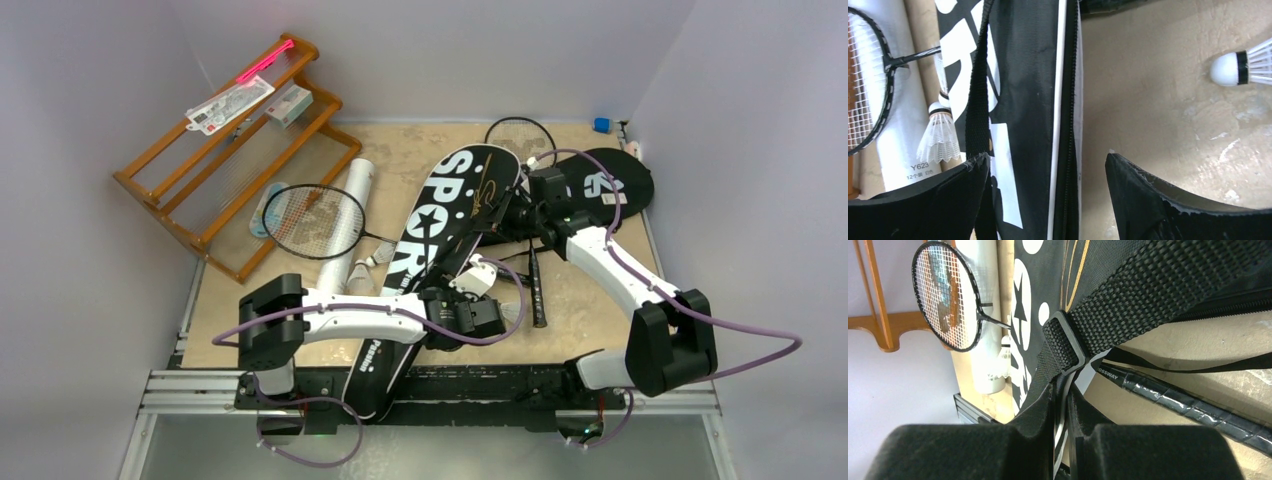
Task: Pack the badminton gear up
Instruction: Adjust the racket bag at the center of the board.
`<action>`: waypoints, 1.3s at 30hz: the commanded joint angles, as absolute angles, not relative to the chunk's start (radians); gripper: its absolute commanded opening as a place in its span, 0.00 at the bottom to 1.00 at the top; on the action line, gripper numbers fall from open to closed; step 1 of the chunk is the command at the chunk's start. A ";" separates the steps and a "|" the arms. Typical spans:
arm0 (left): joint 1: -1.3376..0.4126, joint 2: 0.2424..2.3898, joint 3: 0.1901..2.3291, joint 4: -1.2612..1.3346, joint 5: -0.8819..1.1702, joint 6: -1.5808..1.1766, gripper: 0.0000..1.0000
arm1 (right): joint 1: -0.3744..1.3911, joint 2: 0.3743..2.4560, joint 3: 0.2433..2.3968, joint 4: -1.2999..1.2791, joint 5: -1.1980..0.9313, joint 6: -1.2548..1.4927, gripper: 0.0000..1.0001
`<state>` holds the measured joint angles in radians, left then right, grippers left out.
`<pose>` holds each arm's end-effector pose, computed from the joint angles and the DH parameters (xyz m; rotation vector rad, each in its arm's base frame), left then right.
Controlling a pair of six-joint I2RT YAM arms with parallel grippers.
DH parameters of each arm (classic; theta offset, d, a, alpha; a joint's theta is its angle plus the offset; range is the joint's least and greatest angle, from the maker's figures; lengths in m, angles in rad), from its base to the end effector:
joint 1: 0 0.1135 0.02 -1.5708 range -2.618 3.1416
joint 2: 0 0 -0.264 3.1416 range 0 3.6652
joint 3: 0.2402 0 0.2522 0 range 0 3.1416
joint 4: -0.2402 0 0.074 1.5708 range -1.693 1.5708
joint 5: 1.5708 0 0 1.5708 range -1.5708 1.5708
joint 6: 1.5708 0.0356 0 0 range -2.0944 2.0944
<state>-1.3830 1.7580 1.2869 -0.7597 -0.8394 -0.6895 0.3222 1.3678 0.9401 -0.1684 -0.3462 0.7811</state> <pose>0.0909 -0.3362 0.2230 0.6030 2.1761 0.1792 0.2841 0.1076 0.2647 0.3150 2.2836 0.9794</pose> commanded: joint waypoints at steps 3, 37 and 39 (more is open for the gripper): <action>-1.384 1.814 1.390 -0.933 -0.993 -0.837 0.60 | 0.338 1.308 0.969 -0.152 -0.367 0.798 0.14; -1.223 1.238 1.040 -0.533 -0.385 -0.542 0.00 | 0.183 1.308 1.331 -0.444 -0.099 0.790 0.89; -1.223 1.238 1.034 -0.533 -0.385 -0.547 0.00 | 0.167 1.339 1.356 -0.439 -0.125 0.811 0.89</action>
